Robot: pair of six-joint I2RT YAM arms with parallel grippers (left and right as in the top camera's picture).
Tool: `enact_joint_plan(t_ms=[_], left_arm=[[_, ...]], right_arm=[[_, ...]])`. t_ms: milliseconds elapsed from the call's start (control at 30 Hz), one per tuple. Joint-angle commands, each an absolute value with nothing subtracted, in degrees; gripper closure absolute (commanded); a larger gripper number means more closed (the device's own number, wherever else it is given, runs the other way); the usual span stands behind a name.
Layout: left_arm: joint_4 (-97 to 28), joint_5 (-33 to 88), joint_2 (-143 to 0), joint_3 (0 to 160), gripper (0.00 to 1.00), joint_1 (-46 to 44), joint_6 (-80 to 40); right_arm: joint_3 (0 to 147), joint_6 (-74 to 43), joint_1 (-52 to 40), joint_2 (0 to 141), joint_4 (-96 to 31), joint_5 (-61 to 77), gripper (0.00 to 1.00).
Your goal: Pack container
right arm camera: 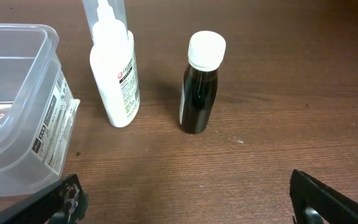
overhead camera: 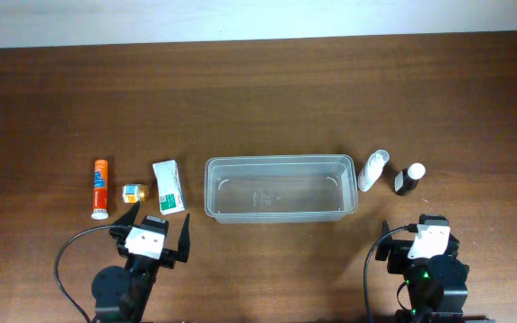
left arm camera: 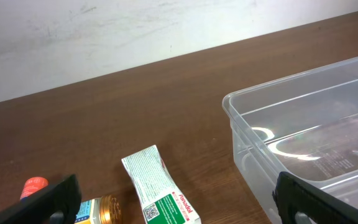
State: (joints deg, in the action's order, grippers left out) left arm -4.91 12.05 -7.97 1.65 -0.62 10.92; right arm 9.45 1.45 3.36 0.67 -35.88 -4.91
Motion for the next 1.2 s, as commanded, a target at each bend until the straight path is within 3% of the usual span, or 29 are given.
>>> enact_joint_plan(t_ms=[0,733,933,1167], left_arm=[[-4.7,12.7,-7.4,1.1,0.0,-0.6,11.2],[-5.0,11.0,-7.4,3.4,0.0,-0.6,9.3],[-15.5,2.5,-13.5,16.2,0.0,-0.6,2.5],[-31.5,-10.4,-39.2,44.1,0.0,-0.2,0.9]], right_arm=[[9.0,0.8,3.8,0.2,-35.7,-5.0,0.01],[9.0,0.8,3.8,0.2,-35.7,-5.0,0.02],[9.0,0.8,3.8,0.2,-35.7,-5.0,0.01],[9.0,0.8,3.8,0.2,-35.7,-5.0,0.02]])
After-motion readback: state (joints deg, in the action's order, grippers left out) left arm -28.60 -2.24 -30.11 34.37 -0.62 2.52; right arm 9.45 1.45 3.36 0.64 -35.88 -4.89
